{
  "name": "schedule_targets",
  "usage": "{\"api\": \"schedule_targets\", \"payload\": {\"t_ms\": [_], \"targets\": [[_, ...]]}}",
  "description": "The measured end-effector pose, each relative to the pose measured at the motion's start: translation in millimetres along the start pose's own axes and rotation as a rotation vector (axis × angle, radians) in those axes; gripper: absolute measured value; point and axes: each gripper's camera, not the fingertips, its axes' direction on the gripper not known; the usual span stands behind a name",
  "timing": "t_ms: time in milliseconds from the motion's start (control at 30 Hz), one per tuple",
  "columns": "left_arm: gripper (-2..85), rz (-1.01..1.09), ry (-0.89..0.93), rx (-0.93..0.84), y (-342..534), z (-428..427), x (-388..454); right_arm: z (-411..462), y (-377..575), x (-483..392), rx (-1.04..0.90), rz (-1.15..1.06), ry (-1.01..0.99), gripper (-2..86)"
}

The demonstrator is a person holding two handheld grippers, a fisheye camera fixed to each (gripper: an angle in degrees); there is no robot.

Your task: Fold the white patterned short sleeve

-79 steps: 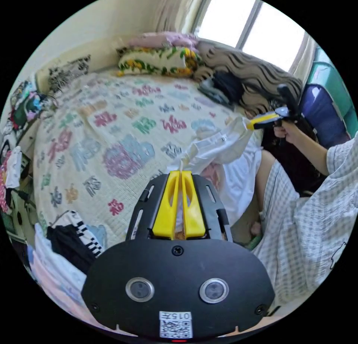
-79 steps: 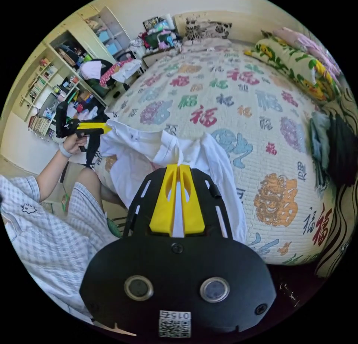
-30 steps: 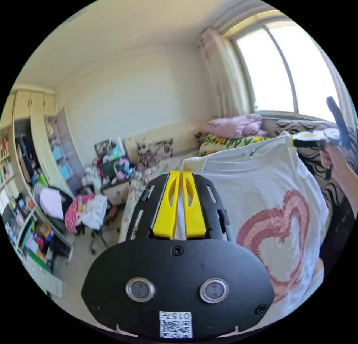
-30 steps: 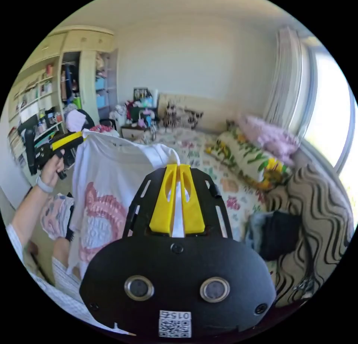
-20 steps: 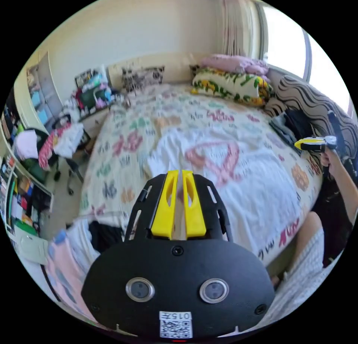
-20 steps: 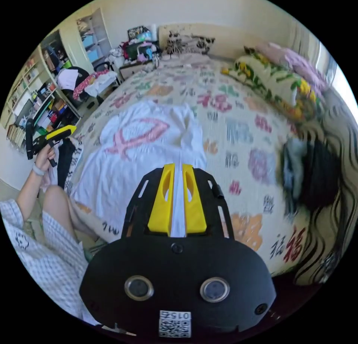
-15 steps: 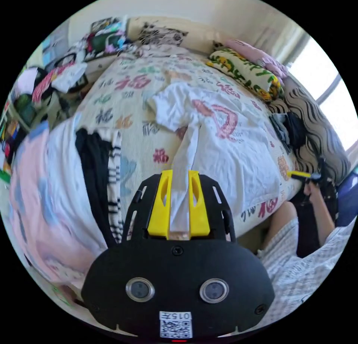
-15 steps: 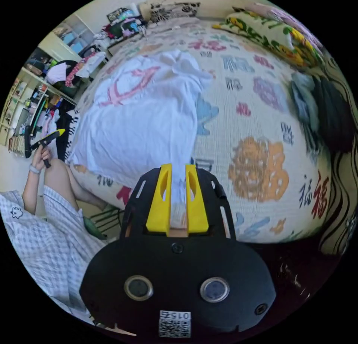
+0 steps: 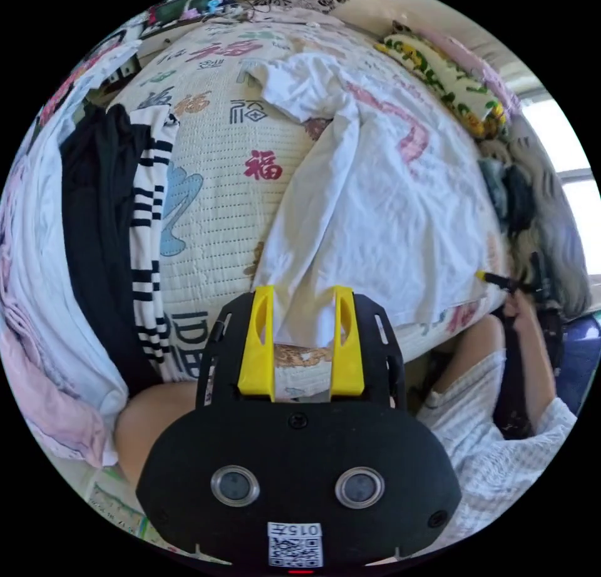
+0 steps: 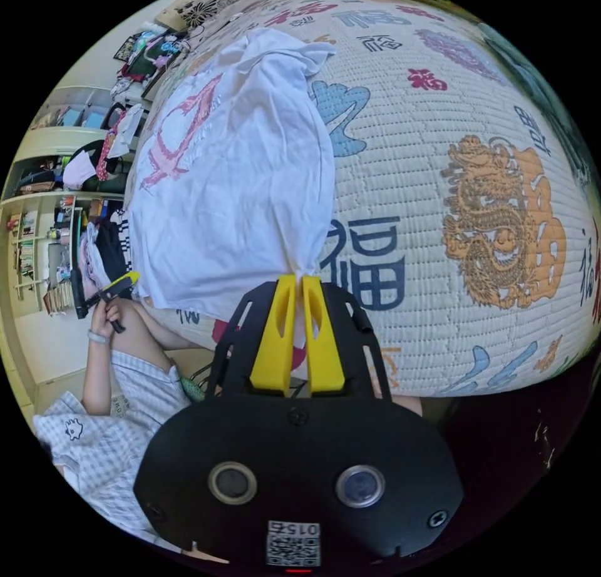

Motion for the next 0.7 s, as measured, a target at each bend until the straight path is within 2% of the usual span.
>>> {"api": "schedule_targets", "payload": {"t_ms": [100,133,233,333,467,567,633,700], "targets": [[5.8,-0.046,0.017,-0.013,-14.8,-1.9,-19.3,-29.7,11.8,22.4,0.052,0.026,-0.093,-0.5],[2.3,-0.069,0.097,0.001,-17.7,-9.2,-29.5,-43.6,20.2,30.2,0.076,0.028,-0.136,-0.7],[0.6,-0.124,0.305,0.114,-8.8,-43.4,-54.9,-79.9,45.5,45.9,0.133,0.015,-0.21,-0.9],[0.0,-0.163,0.484,0.214,12.4,-76.6,-76.7,-113.0,70.3,59.5,0.178,0.009,-0.195,-1.0],[-0.1,-0.137,0.521,0.241,26.8,-97.2,-84.3,-135.3,88.9,79.4,0.188,0.035,-0.168,-1.0],[0.9,-0.204,0.447,0.225,29.2,-97.8,-95.7,-144.7,95.9,97.7,0.21,0.097,-0.154,-1.0],[4.4,-0.188,0.473,0.191,27.2,-96.7,-95.7,-145.4,96.8,107.0,0.2,0.121,-0.19,-1.0],[5.7,-0.17,0.398,0.165,24.5,-97.6,-90.2,-143.8,96.5,109.3,0.179,0.128,-0.15,-1.0]]}}
